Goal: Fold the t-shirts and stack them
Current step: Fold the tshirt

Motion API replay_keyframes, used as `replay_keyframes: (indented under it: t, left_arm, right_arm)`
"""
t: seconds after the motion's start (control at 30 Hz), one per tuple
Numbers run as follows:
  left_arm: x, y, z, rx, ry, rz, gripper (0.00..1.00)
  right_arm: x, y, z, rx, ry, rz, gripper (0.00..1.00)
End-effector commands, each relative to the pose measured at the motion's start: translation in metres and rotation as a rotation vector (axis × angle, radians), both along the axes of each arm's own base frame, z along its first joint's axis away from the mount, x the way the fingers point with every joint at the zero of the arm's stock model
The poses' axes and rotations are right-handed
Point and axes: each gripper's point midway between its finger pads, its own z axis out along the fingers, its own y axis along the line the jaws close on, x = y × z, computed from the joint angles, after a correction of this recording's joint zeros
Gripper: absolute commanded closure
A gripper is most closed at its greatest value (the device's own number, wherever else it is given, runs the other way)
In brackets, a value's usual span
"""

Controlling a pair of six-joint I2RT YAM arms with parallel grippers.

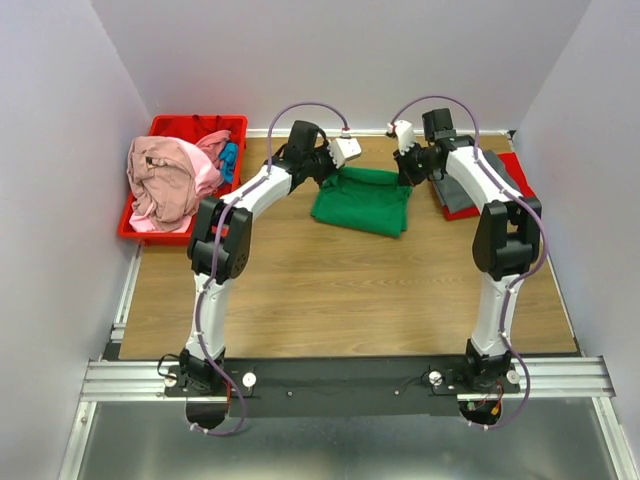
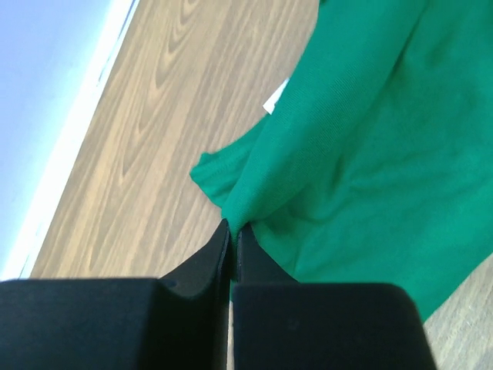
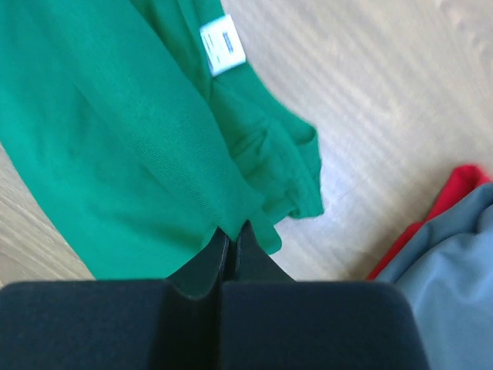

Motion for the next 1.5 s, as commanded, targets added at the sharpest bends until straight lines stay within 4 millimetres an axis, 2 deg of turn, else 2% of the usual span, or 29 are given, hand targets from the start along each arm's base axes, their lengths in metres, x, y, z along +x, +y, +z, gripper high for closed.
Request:
replay_keyframes:
  t: [0.0,0.2,0.23,0.27,0.33,0.37,0.4,0.43,0.47,0.5,0.53,0.57,0.63,0.67,0.7,0.73,0.77,0.8,0.83,0.87,0.9,0.93,1.03,1.07,1.13,1.23,1.27,1.43,1.47]
  left_arm:
    - [0.005,-0.014,0.003,-0.033,0.005,-0.022,1.0]
    - [0.016,-0.023,-0.003,-0.049,0.028,0.022,0.97]
    - [0.019,-0.022,-0.004,-0.046,0.028,0.046,0.92]
    - [0.023,-0.024,0.0,-0.061,0.031,0.069,0.77]
    - [0.031,-0.021,-0.003,-0.053,0.025,0.138,0.64]
    - [0.037,-0.021,0.004,-0.071,0.022,0.182,0.52]
    - [0.046,-0.013,0.01,-0.067,-0.01,0.256,0.47]
    - [0.052,-0.008,0.019,-0.072,-0.035,0.302,0.32]
    - [0.059,-0.001,0.03,-0.095,-0.053,0.376,0.31]
    - [0.066,0.008,0.059,-0.125,-0.117,0.438,0.27]
    - [0.073,0.028,0.077,-0.118,-0.177,0.552,0.27]
    - [0.073,0.048,0.115,-0.159,-0.265,0.651,0.22]
    - [0.063,0.063,0.146,-0.197,-0.333,0.705,0.15]
    - [0.053,0.071,0.134,-0.18,-0.322,0.718,0.09]
    - [0.045,0.076,0.142,-0.196,-0.335,0.724,0.09]
    - [0.032,0.082,0.174,-0.278,-0.374,0.737,0.06]
    - [0.021,0.087,0.15,-0.253,-0.329,0.741,0.02]
    - [0.006,0.081,0.159,-0.287,-0.296,0.681,0.02]
    - [-0.03,0.074,0.112,-0.27,-0.117,0.593,0.03]
    - [-0.033,0.075,0.119,-0.276,-0.122,0.592,0.03]
    - [-0.045,0.063,0.11,-0.293,-0.069,0.521,0.05]
    - [-0.059,0.061,0.095,-0.304,-0.011,0.505,0.09]
    - [-0.079,0.045,0.07,-0.319,0.08,0.423,0.19]
    - [-0.081,0.042,0.061,-0.312,0.101,0.415,0.19]
    - [-0.082,0.034,0.051,-0.299,0.126,0.4,0.23]
    - [-0.077,0.029,0.04,-0.279,0.156,0.392,0.24]
    - [-0.076,0.029,0.035,-0.27,0.161,0.399,0.24]
    - [-0.069,0.02,0.021,-0.267,0.184,0.373,0.24]
    - [-0.064,0.016,0.026,-0.277,0.178,0.366,0.25]
  right_arm:
    - [-0.004,-0.017,-0.021,-0.039,0.044,-0.07,1.0]
    - [-0.001,-0.03,-0.034,-0.052,0.065,-0.16,0.99]
    - [0.0,-0.033,-0.036,-0.056,0.065,-0.182,0.99]
    - [0.0,-0.035,-0.038,-0.063,0.064,-0.196,0.94]
    - [0.01,-0.043,-0.037,-0.081,0.025,-0.271,0.84]
    - [0.015,-0.048,-0.037,-0.091,0.011,-0.317,0.72]
    - [0.022,-0.056,-0.035,-0.109,-0.012,-0.374,0.63]
    - [0.026,-0.06,-0.034,-0.117,-0.021,-0.41,0.56]
    - [0.032,-0.065,-0.027,-0.123,-0.045,-0.465,0.55]
    - [0.034,-0.066,-0.024,-0.12,-0.053,-0.471,0.54]
    - [0.035,-0.066,-0.019,-0.112,-0.065,-0.477,0.53]
    - [0.037,-0.071,-0.009,-0.117,-0.093,-0.512,0.53]
    - [0.037,-0.073,0.0,-0.114,-0.114,-0.538,0.53]
    - [0.036,-0.074,0.005,-0.109,-0.124,-0.541,0.52]
    - [0.034,-0.069,0.009,-0.081,-0.119,-0.534,0.52]
    - [0.028,-0.068,0.015,-0.058,-0.118,-0.532,0.52]
    - [0.021,-0.052,0.015,0.018,-0.082,-0.481,0.52]
    - [0.01,-0.046,0.016,0.049,-0.059,-0.461,0.51]
    - [-0.023,-0.021,0.004,0.17,0.056,-0.39,0.51]
    - [-0.026,-0.015,0.006,0.2,0.07,-0.362,0.51]
    - [-0.035,-0.012,-0.003,0.209,0.105,-0.352,0.51]
    - [-0.042,-0.004,-0.003,0.246,0.135,-0.323,0.6]
    - [-0.048,0.01,-0.009,0.301,0.177,-0.246,0.85]
    - [-0.051,0.021,-0.009,0.347,0.206,-0.2,0.87]
    - [-0.042,0.025,-0.015,0.373,0.238,-0.215,0.88]
    - [-0.023,0.011,-0.042,0.3,0.245,-0.305,0.89]
    - [-0.015,-0.002,-0.051,0.242,0.226,-0.371,0.89]
    - [0.004,-0.044,-0.07,0.14,0.191,-0.524,0.86]
    - [0.009,-0.05,-0.072,0.126,0.18,-0.547,0.86]
